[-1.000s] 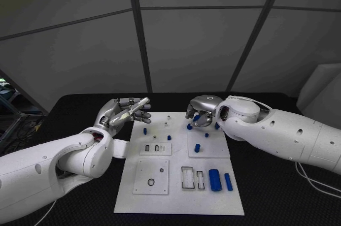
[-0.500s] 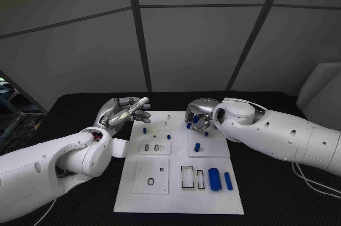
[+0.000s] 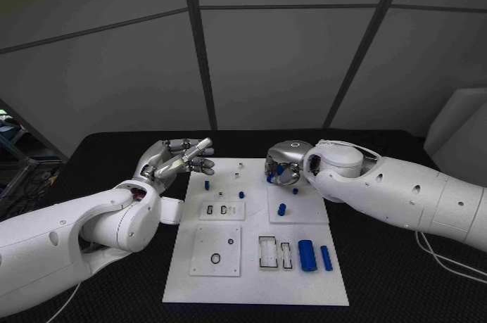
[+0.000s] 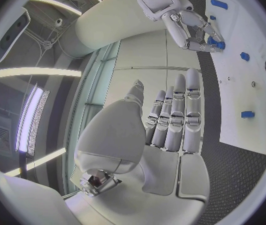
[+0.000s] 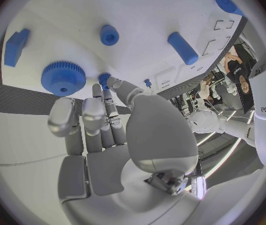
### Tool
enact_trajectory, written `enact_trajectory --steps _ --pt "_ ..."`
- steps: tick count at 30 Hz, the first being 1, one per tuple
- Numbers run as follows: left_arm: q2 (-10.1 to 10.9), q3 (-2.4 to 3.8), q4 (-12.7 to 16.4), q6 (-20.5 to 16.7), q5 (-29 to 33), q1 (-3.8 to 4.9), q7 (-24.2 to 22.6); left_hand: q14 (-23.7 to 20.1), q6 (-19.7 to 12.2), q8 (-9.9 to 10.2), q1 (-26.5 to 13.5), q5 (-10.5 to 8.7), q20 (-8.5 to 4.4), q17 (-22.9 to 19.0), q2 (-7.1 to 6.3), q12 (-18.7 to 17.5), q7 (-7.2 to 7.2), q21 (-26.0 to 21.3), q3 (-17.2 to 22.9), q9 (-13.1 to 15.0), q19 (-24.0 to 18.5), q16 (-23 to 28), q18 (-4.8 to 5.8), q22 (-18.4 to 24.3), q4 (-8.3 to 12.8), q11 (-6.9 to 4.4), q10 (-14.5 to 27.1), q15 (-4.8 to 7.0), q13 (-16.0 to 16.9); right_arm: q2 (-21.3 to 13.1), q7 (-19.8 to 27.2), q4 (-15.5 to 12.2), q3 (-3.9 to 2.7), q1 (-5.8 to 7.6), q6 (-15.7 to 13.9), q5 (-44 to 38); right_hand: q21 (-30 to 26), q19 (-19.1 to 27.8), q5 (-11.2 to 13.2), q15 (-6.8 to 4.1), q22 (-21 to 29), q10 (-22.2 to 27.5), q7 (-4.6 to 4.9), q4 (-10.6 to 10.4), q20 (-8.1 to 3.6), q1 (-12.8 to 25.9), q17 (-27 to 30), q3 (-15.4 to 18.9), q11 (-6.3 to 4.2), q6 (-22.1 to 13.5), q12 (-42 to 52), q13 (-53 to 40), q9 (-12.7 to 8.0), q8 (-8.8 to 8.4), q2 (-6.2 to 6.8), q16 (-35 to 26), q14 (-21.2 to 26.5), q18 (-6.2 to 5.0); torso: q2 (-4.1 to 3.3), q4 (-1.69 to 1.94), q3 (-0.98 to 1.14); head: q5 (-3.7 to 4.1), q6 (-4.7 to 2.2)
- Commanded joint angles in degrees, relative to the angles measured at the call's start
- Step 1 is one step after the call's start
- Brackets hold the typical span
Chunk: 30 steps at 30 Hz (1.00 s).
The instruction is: Assemble the parts on the task board
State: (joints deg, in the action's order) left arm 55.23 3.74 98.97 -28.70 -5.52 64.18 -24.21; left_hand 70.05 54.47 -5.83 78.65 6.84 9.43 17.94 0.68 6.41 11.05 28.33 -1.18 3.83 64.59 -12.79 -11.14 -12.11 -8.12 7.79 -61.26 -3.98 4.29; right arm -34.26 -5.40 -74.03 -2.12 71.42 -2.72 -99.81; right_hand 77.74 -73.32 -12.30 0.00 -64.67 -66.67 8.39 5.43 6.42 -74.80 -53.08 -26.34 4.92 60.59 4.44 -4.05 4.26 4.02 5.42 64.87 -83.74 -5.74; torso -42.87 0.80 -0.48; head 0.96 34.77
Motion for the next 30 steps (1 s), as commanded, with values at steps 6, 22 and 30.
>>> enact_trajectory --steps 6,22,30 --pt "0.04 0.04 -0.01 0.87 -0.02 0.08 0.0 0.34 0.07 0.26 -0.55 0.09 0.03 0.08 0.29 -0.3 0.28 0.38 -0.4 -0.07 0.43 0.36 0.66 -0.05 -0.1 0.14 -0.04 -0.01 -0.1 0.37 0.31 0.5 0.04 0.13 0.68 -0.42 0.92 -1.04 0.97 -0.05 -1.51 -0.99 0.06 0.07 -0.16 -0.26 -1.26 -1.02 -0.14 0.75 0.4 0.02 0.08 0.39 -0.72 1.3 -1.75 0.85 -0.16 0.0 -0.02 -0.01 0.14" --pt "0.31 0.04 0.06 0.99 0.37 0.11 0.18 0.47 0.06 0.38 -0.78 0.17 0.03 0.31 0.56 -0.44 0.35 0.43 -0.39 -0.06 0.52 0.4 0.67 -0.04 -0.25 0.2 0.0 -0.04 -0.11 0.13 0.46 0.09 0.12 0.12 -2.45 -0.01 1.91 -1.74 0.93 -0.19 -3.03 -2.49 0.03 0.17 -0.27 -0.79 -2.19 -2.05 -0.37 2.16 0.54 -0.05 0.28 0.75 -0.96 2.56 -1.66 1.09 -0.12 0.01 -0.09 -0.09 0.09" --pt "0.61 0.04 0.22 1.11 0.92 0.11 0.23 0.53 0.01 0.48 -0.86 0.22 0.03 0.44 0.71 -0.58 0.47 0.46 -0.37 -0.06 0.55 0.44 0.68 -0.03 -0.29 0.26 0.11 -0.07 -0.14 -1.13 -0.94 -1.95 0.1 0.12 -11.78 0.11 2.24 -2.03 1.05 -0.24 -3.57 -2.88 0.03 0.22 -0.32 -0.94 -2.53 -2.26 -0.44 2.59 0.54 -0.06 0.35 0.86 -0.98 2.96 -1.66 1.18 -0.22 0.04 -0.08 -0.38 -0.39"
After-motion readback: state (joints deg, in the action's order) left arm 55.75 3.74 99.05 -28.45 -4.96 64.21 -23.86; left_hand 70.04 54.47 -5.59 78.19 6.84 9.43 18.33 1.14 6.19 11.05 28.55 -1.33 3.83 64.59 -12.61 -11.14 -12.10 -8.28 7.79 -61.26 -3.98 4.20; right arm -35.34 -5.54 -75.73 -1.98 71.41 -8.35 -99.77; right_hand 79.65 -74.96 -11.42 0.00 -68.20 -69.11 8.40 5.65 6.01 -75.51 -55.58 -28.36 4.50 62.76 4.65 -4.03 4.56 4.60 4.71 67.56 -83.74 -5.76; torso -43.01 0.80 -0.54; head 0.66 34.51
